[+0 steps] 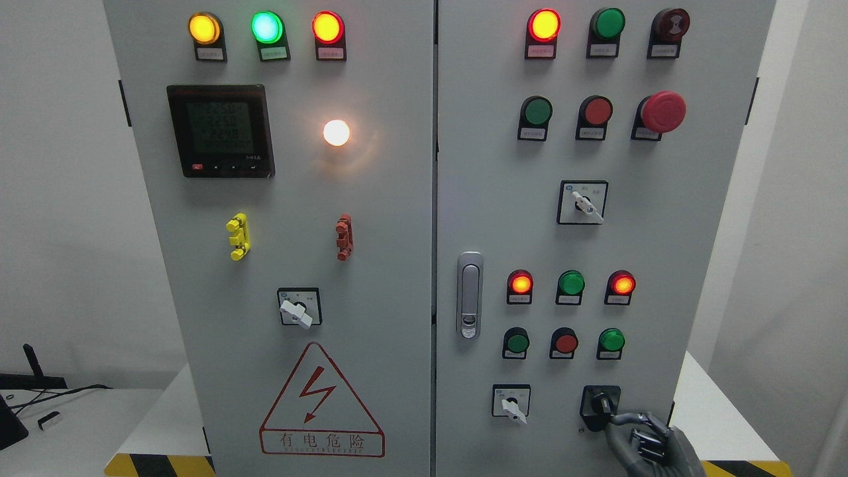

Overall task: Trip black knob to open circuit
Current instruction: 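Move the right hand onto the black knob and grip it, then twist the black knob with the right hand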

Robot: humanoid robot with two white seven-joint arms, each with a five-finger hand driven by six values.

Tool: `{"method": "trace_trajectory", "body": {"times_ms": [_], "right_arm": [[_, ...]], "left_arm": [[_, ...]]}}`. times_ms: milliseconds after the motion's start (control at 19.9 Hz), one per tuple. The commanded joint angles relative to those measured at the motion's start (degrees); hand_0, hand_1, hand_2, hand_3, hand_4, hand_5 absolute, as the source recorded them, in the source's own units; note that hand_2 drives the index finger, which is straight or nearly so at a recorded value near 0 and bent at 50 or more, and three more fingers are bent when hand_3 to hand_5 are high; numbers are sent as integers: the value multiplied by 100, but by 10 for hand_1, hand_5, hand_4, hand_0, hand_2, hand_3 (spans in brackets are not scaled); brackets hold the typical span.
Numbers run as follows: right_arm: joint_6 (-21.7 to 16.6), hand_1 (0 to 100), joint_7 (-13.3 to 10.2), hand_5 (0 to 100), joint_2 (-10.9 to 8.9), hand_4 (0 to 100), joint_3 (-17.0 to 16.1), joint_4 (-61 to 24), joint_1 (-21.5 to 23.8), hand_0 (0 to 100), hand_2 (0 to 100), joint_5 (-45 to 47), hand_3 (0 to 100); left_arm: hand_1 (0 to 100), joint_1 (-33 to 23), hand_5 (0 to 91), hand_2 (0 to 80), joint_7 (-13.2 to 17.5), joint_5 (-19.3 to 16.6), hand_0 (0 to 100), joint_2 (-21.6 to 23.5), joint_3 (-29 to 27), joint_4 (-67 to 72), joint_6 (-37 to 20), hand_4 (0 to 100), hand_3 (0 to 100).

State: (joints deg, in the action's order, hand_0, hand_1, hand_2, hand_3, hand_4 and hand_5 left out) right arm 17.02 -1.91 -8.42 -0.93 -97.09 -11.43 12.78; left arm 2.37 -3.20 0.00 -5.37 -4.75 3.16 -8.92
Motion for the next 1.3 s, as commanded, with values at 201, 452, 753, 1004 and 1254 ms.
{"method": "trace_trajectory", "body": {"times_ms": [201, 452, 753, 1004, 1254], "right_arm": [[3, 822, -28, 891, 104, 980, 41, -21, -26, 496, 486, -12, 1000], [-5, 820, -20, 892, 113, 980, 32, -30, 1, 501, 483, -100, 1000], [-5, 818, -28, 893, 130, 980, 49, -56, 27, 506, 481, -109, 1000], [3, 815, -28, 893, 183, 979, 163, -109, 27, 508, 478, -109, 1000], [3, 814, -28, 894, 209, 978, 216, -126, 27, 508, 477, -109, 1000]], "left_arm": [[389, 0, 0, 0, 3, -176, 120, 1, 0, 0, -5, 0, 0], [389, 0, 0, 0, 3, -176, 120, 1, 0, 0, -5, 0, 0], [389, 0, 0, 0, 3, -176, 120, 1, 0, 0, -5, 0, 0], [389, 0, 0, 0, 3, -176, 120, 1, 0, 0, -5, 0, 0], [389, 0, 0, 0, 3, -176, 120, 1, 0, 0, -5, 0, 0]]}}
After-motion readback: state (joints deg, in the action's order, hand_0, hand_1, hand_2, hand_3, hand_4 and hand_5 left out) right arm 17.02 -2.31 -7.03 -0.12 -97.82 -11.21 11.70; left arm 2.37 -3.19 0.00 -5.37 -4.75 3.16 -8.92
